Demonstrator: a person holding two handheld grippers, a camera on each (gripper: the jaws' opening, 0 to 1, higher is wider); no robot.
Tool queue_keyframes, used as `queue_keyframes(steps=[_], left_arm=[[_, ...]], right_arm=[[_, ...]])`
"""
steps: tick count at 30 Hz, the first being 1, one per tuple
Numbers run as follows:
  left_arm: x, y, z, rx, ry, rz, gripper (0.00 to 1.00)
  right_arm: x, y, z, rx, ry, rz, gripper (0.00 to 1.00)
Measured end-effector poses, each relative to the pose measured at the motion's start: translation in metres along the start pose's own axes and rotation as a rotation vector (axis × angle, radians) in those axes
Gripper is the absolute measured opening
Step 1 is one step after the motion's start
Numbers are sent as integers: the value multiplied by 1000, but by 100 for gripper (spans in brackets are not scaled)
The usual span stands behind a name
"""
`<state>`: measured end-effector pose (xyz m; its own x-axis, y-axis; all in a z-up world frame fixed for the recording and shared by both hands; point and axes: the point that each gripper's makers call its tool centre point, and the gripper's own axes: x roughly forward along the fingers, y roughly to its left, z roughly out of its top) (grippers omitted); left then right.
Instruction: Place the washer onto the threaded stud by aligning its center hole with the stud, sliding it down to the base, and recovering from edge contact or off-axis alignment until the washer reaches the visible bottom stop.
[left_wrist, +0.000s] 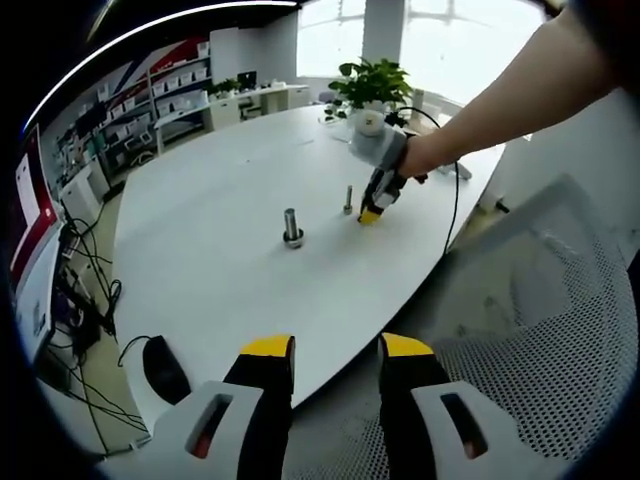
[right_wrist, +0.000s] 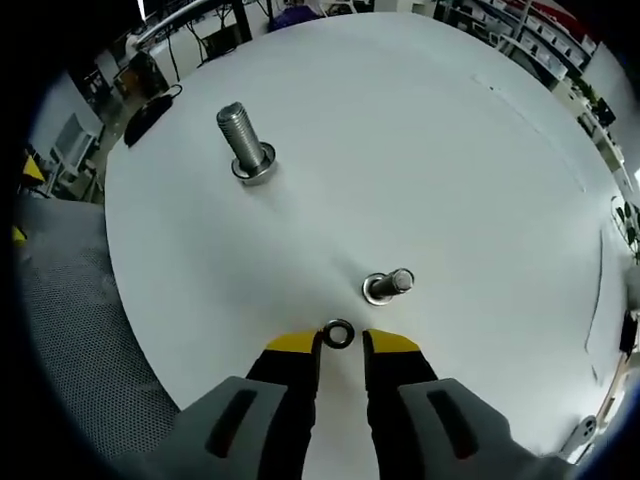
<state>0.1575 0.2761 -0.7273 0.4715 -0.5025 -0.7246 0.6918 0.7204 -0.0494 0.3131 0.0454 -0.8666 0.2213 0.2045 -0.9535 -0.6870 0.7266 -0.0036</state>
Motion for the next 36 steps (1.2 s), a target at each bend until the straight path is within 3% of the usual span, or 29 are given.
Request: queue_keyframes(steps=[5,18,27,36], left_arm=[[0,-1,0,1,1,-3,31],[0,-1,1,1,-6,-3,31],[-1,-1,1,5,-7,-4,31],[-2,-1,4,-3,-23,-5,31]], right_arm=[[3,1,1,-96,27,-1,17],[4,-3,1,-40,112,-3,15],[3,-1,-1,-7,75,-23,15],[2,3,1,-38,41,-47,15]])
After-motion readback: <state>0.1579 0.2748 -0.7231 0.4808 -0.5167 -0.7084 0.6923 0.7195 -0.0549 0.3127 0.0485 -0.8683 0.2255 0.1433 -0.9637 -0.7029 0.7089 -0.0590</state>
